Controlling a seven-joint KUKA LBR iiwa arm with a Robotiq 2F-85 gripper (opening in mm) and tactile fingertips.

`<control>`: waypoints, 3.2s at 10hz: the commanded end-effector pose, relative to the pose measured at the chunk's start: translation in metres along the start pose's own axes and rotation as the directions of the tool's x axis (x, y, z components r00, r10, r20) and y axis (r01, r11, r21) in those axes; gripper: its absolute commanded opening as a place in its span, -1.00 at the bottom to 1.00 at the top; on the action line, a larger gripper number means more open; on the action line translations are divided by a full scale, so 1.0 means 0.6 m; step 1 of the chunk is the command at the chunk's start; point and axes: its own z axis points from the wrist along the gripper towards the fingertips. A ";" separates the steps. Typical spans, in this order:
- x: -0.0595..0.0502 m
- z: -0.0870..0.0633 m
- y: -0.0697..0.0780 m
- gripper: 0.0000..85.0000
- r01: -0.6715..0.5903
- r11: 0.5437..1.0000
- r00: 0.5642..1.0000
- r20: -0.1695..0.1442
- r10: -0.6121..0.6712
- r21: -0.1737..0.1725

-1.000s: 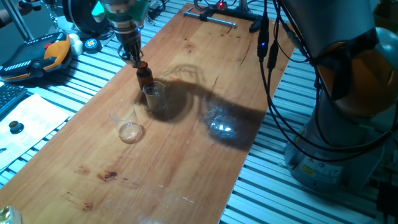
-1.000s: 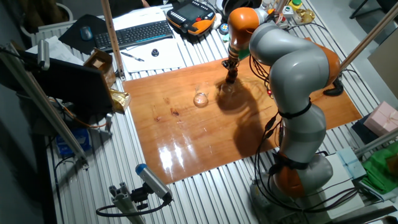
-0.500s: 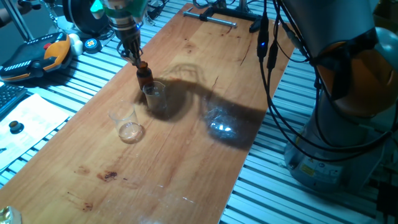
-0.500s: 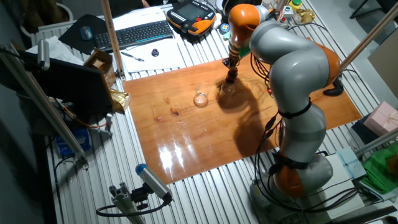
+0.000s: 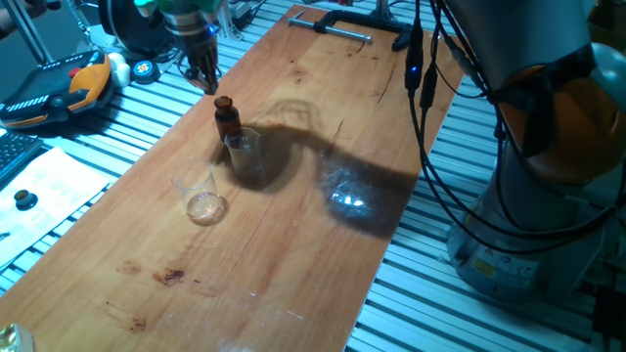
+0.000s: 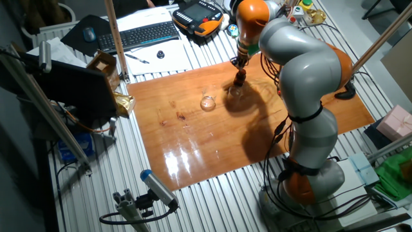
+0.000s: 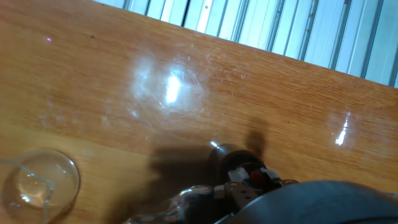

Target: Transfer liquid using a dropper

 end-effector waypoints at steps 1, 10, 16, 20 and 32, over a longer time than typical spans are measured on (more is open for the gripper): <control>-0.001 -0.011 0.002 -0.62 -0.004 1.000 1.000 -0.004 0.004 -0.001; 0.006 -0.109 0.034 -0.68 -0.068 0.997 0.996 -0.062 0.066 -0.021; 0.005 -0.117 0.041 -0.73 -0.078 0.997 0.994 -0.075 0.077 -0.021; -0.001 -0.120 0.070 -0.80 -0.145 0.986 0.986 -0.097 0.137 -0.079; 0.013 -0.128 0.204 -0.87 -0.362 0.917 0.930 -0.139 0.341 -0.166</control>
